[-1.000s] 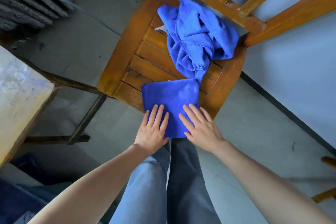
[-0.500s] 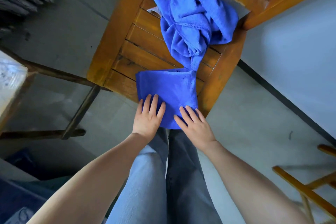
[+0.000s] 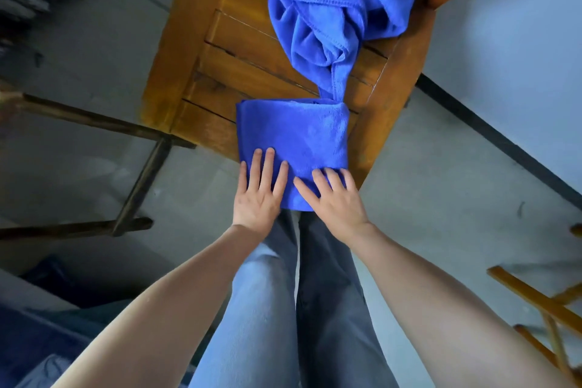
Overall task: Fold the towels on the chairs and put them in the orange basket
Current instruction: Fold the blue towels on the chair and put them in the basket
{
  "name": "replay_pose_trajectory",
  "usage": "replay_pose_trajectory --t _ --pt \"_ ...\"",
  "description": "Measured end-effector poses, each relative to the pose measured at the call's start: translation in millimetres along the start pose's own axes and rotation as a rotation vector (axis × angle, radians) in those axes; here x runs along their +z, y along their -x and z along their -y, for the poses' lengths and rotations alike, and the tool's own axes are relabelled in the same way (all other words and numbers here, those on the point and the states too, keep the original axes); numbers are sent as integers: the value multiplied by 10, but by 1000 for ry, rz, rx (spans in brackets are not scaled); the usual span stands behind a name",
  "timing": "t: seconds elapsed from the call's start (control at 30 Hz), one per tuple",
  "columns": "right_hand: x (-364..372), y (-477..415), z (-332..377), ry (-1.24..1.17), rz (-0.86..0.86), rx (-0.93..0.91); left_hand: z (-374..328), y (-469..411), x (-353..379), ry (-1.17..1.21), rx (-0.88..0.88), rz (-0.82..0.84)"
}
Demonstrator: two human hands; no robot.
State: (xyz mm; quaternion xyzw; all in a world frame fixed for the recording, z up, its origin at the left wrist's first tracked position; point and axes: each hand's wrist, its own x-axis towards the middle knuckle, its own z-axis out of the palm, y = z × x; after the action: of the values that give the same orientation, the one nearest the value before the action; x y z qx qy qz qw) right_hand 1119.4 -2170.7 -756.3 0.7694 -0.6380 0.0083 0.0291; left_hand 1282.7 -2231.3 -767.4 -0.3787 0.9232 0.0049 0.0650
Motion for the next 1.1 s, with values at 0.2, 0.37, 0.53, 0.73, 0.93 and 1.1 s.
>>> replay_pose_trajectory --t 0.2,0.37,0.53,0.73,0.93,1.1 --pt "-116 -11 36 -68 9 32 23 -133 -9 41 -19 -85" --pt "-475 -126 -100 -72 35 8 159 -210 -341 124 47 -16" --pt "-1211 -460 -417 -68 -6 7 245 -444 -1190 214 -10 -34" --pt "-2262 -830 -780 -108 -96 -3 303 -633 -2217 305 -101 -150" --pt "-3292 -1336 -1145 -73 -185 -42 343 -859 -3134 284 -137 -329" --pt "-3831 -1687 -1226 20 -238 -125 359 -1161 -3568 400 -295 -433"
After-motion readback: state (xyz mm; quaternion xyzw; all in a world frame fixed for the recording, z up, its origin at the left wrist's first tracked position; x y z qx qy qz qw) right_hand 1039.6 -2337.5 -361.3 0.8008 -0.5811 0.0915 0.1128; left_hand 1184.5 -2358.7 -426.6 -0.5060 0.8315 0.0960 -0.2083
